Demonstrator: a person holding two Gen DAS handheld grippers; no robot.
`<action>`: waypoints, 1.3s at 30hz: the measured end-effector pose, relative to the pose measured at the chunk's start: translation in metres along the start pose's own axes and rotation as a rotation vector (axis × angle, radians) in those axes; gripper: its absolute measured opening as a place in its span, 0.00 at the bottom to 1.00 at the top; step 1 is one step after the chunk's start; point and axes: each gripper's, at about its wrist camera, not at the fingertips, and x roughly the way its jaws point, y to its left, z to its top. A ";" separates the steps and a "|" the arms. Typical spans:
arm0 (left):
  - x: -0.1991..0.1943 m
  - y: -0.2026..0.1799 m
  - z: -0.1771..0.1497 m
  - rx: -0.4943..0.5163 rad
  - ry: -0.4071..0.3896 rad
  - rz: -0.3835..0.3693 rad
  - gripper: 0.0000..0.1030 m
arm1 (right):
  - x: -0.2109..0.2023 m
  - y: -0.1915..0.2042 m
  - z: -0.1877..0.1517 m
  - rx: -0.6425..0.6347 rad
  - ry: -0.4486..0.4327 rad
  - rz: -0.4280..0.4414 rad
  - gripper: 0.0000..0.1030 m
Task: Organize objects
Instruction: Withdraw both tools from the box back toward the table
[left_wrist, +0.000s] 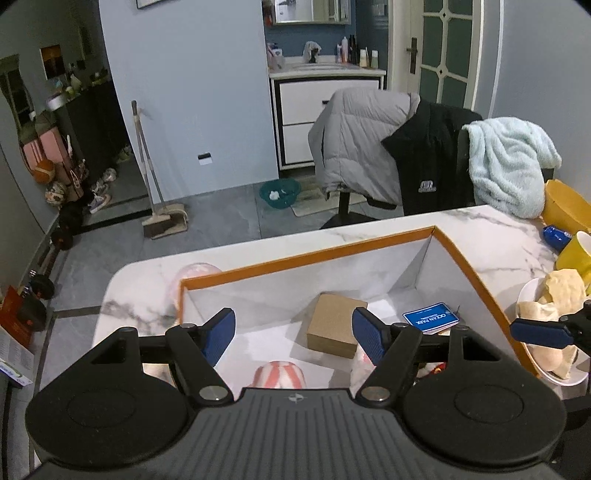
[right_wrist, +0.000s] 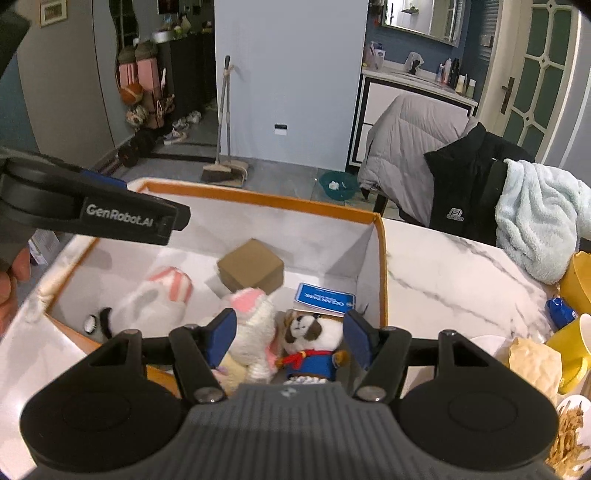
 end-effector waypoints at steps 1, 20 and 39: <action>-0.005 0.001 0.000 0.000 -0.006 0.000 0.80 | -0.005 0.001 0.000 0.008 -0.008 0.005 0.64; -0.069 0.010 -0.034 0.006 -0.083 -0.036 0.83 | -0.076 0.023 -0.015 -0.003 -0.136 0.042 0.64; -0.102 0.021 -0.120 -0.163 -0.136 -0.189 0.85 | -0.123 0.006 -0.057 0.055 -0.267 0.068 0.77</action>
